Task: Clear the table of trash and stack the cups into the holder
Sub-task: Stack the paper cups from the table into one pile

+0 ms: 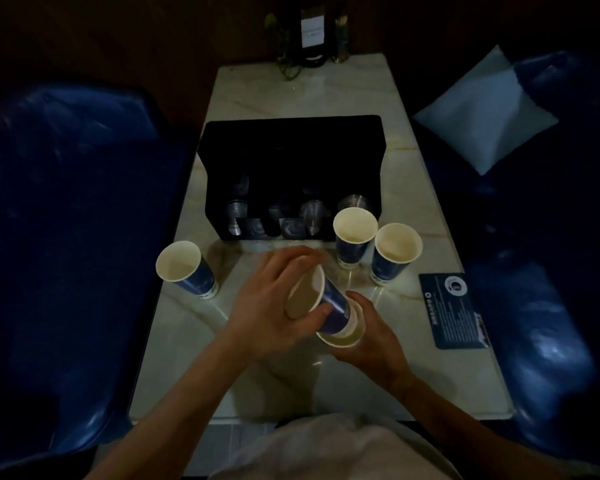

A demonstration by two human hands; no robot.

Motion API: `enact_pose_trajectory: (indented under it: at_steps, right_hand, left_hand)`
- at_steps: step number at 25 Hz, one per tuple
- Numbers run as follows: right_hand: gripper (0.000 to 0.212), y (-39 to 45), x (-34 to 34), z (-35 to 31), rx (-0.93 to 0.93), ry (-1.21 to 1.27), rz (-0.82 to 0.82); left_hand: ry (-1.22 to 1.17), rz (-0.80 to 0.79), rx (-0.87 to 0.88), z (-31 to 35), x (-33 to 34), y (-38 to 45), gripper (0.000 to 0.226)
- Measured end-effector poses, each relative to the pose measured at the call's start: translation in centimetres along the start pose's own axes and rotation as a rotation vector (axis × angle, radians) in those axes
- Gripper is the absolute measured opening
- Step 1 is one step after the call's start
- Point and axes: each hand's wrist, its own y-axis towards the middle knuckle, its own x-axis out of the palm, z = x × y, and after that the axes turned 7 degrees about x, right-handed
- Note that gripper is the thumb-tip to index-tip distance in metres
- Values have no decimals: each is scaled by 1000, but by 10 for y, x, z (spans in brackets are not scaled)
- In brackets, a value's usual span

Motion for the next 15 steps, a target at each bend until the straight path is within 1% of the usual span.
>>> enact_pose_trajectory:
  at_steps: [2, 4, 6, 10, 15]
  right_hand:
    - [84, -2, -4, -3, -55, 4, 11]
    - [83, -5, -7, -5, -65, 51, 30]
    - [89, -8, -9, -5, -22, 78, 34]
    - [99, -6, -7, 3, 32, 91, -8]
    - [98, -7, -10, 11, 43, 96, -31]
  left_hand:
    - [40, -57, 27, -1, 16, 3, 62]
    - [45, -112, 53, -4, 34, 4, 65]
    - [42, -146, 72, -8, 53, 4, 68]
    - [10, -224, 26, -13, 83, 4, 71]
    - [33, -258, 66, -21, 106, 1, 68]
